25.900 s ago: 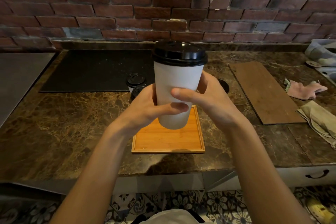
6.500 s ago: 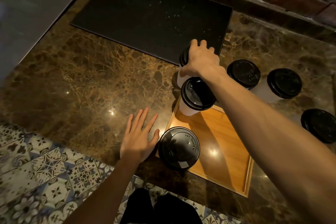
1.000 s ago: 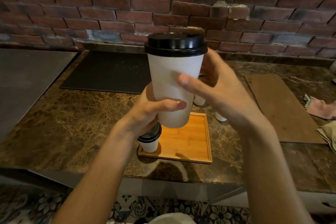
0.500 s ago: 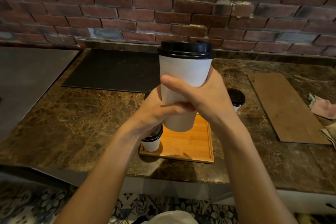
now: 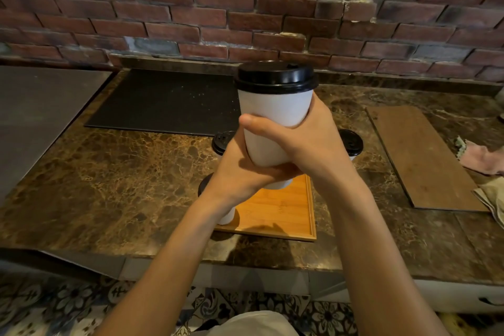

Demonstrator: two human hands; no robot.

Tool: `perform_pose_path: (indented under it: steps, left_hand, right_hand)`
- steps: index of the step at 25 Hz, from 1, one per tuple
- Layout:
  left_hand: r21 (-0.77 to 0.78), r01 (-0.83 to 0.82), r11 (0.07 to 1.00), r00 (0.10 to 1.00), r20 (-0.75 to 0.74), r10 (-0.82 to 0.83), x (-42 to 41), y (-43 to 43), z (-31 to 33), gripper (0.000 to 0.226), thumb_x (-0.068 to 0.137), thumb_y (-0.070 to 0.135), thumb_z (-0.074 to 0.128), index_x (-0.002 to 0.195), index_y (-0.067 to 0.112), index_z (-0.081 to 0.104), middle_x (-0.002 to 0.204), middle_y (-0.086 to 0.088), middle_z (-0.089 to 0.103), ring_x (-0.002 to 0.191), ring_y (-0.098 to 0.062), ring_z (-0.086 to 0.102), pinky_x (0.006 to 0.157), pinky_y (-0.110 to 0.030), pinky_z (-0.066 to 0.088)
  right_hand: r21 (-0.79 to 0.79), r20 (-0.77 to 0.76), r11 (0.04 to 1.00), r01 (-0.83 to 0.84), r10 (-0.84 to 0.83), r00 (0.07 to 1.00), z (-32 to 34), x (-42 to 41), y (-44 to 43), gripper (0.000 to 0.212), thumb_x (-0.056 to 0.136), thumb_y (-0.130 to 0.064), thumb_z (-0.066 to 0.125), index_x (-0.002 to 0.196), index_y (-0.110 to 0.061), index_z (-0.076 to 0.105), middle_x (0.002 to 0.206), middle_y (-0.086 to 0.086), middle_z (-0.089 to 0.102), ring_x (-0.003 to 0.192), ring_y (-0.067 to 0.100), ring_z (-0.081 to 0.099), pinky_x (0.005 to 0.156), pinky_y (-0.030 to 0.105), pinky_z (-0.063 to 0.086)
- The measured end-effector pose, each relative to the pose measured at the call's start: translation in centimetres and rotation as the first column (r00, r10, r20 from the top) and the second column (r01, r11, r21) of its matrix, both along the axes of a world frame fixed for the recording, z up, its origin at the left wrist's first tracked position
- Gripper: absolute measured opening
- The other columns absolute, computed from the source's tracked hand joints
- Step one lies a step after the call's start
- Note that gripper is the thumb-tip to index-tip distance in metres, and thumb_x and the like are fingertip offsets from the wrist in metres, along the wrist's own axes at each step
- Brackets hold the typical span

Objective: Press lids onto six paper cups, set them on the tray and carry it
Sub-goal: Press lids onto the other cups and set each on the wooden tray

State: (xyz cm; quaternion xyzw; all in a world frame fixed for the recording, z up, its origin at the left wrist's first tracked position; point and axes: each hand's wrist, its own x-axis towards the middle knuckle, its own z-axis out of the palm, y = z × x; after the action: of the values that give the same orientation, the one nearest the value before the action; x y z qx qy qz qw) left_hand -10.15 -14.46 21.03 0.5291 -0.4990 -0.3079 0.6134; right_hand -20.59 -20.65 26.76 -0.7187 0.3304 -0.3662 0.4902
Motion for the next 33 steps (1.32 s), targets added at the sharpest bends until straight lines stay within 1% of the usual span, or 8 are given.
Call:
perform_pose_path:
  steps: [2,6,8,13,17,24,29,33]
  left_hand:
    - [-0.005,-0.019,1.0,1.0,0.024,0.019,0.1,-0.5,0.3,0.072,0.065,-0.006,0.081,0.125,0.007,0.045,0.109,0.006,0.06,0.098,0.004,0.062,0.074,-0.01,0.05]
    - [0.013,-0.094,0.995,0.973,0.215,0.089,0.5,-1.4,1.0,0.065,0.07,0.012,0.079,0.126,0.009,0.048,0.105,0.016,0.056,0.098,0.021,0.052,0.073,0.002,0.041]
    - [0.034,-0.113,0.993,0.96,0.261,0.1,0.7,-1.6,1.0,0.059,0.071,0.013,0.077,0.124,0.009,0.051,0.101,0.018,0.056,0.094,0.023,0.052,0.071,0.003,0.04]
    - [0.088,-0.099,0.991,0.978,0.195,0.081,0.8,-1.6,0.7,0.06,0.069,0.018,0.081,0.122,0.01,0.053,0.106,0.007,0.063,0.096,0.008,0.059,0.071,-0.004,0.046]
    - [0.107,-0.097,0.99,0.976,0.203,0.074,0.8,-1.5,0.9,0.064,0.067,0.018,0.083,0.122,0.011,0.051,0.102,0.012,0.06,0.091,0.018,0.056,0.067,0.0,0.043]
    - [0.094,-0.034,0.995,0.989,0.144,0.02,0.9,-1.2,1.6,0.056,0.067,0.009,0.082,0.114,0.013,0.051,0.098,0.009,0.059,0.088,0.013,0.059,0.066,-0.003,0.045]
    - [0.103,0.151,0.983,0.989,-0.018,-0.15,1.2,-0.6,2.5,0.05,0.07,0.001,0.079,0.113,0.012,0.056,0.098,0.004,0.067,0.092,-0.003,0.065,0.07,-0.012,0.05]
    - [0.139,0.284,0.949,0.956,-0.11,-0.27,1.6,-0.3,2.5,0.065,0.061,0.022,0.08,0.121,0.016,0.055,0.109,-0.001,0.067,0.104,-0.015,0.064,0.082,-0.025,0.053]
  right_hand:
    - [0.018,0.043,1.0,0.016,-0.017,0.999,0.0,0.0,-0.1,0.084,0.062,-0.048,0.087,0.134,-0.028,0.048,0.118,-0.013,0.062,0.105,0.002,0.062,0.077,0.021,0.057]
    - [-0.009,0.044,0.998,0.056,-0.055,0.998,-0.1,0.2,0.2,0.088,0.063,-0.048,0.088,0.135,-0.025,0.043,0.114,-0.015,0.057,0.103,0.0,0.059,0.066,0.006,0.051]
    - [-0.007,0.027,0.996,0.088,-0.088,0.996,-0.1,0.5,0.3,0.088,0.063,-0.048,0.088,0.134,-0.023,0.043,0.112,-0.014,0.056,0.102,0.001,0.058,0.068,0.01,0.054]
    - [0.014,0.008,0.993,0.117,-0.118,0.993,-0.3,0.5,0.0,0.082,0.064,-0.045,0.088,0.131,-0.024,0.045,0.116,-0.009,0.059,0.105,0.006,0.06,0.084,0.03,0.058]
    - [0.034,0.011,0.992,0.119,-0.12,0.993,-0.4,0.4,-0.2,0.085,0.063,-0.045,0.089,0.132,-0.023,0.046,0.118,-0.006,0.06,0.107,0.01,0.061,0.087,0.037,0.059]
    - [0.034,0.047,0.996,0.077,-0.078,0.996,0.3,0.2,-0.4,0.083,0.061,-0.047,0.086,0.13,-0.023,0.049,0.114,-0.006,0.062,0.103,0.01,0.064,0.083,0.036,0.06]
    - [0.04,0.045,0.997,-0.067,0.065,0.997,1.0,-0.5,-0.9,0.078,0.062,-0.046,0.08,0.13,-0.023,0.05,0.111,-0.007,0.063,0.101,0.007,0.065,0.076,0.023,0.057]
    - [0.118,0.09,0.96,-0.255,0.245,0.965,1.0,-1.3,-1.4,0.056,0.072,-0.03,0.075,0.124,-0.018,0.056,0.105,-0.002,0.067,0.097,0.011,0.069,0.072,0.021,0.055]
